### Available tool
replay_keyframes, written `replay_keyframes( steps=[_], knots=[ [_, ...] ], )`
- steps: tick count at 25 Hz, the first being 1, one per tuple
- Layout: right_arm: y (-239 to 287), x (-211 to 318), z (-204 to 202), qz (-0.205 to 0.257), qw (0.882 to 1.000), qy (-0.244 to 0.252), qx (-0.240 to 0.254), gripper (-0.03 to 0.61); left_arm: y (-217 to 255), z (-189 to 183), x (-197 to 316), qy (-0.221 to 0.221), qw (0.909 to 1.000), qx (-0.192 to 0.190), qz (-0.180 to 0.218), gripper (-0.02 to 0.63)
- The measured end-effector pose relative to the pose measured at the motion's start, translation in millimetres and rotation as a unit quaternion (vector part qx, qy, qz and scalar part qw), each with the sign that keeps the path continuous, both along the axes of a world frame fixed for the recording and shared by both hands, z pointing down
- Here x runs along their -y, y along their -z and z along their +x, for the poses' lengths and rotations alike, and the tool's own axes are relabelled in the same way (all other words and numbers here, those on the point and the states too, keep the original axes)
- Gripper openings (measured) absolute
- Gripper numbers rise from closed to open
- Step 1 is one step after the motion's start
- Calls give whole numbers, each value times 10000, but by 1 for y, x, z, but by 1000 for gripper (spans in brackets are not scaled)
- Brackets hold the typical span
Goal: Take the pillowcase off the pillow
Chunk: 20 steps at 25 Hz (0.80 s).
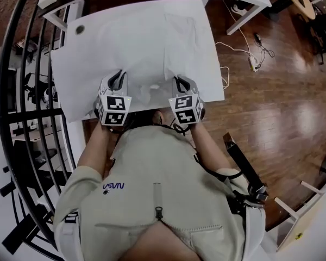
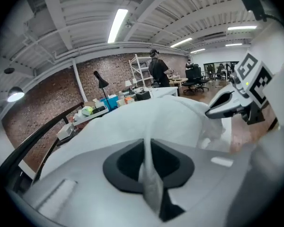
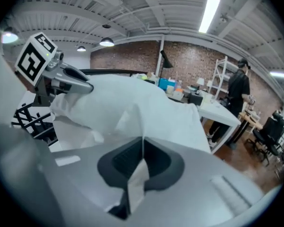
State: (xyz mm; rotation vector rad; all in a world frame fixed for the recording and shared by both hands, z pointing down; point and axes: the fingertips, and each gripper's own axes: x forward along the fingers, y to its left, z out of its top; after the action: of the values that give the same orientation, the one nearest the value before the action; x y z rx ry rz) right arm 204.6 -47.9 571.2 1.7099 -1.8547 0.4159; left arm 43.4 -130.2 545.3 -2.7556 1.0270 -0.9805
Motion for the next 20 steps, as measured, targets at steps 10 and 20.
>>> replay_keyframes(
  steps=[10,20],
  knots=[
    [-24,-30,111,-236,9884,-1492,-138,6,83,-21,44,536,9927,-973,469,23],
    [-105,-53,116,-1507,9822,-1109,153,32,56,-22,21,349,9932,-1110,1,25]
  ],
)
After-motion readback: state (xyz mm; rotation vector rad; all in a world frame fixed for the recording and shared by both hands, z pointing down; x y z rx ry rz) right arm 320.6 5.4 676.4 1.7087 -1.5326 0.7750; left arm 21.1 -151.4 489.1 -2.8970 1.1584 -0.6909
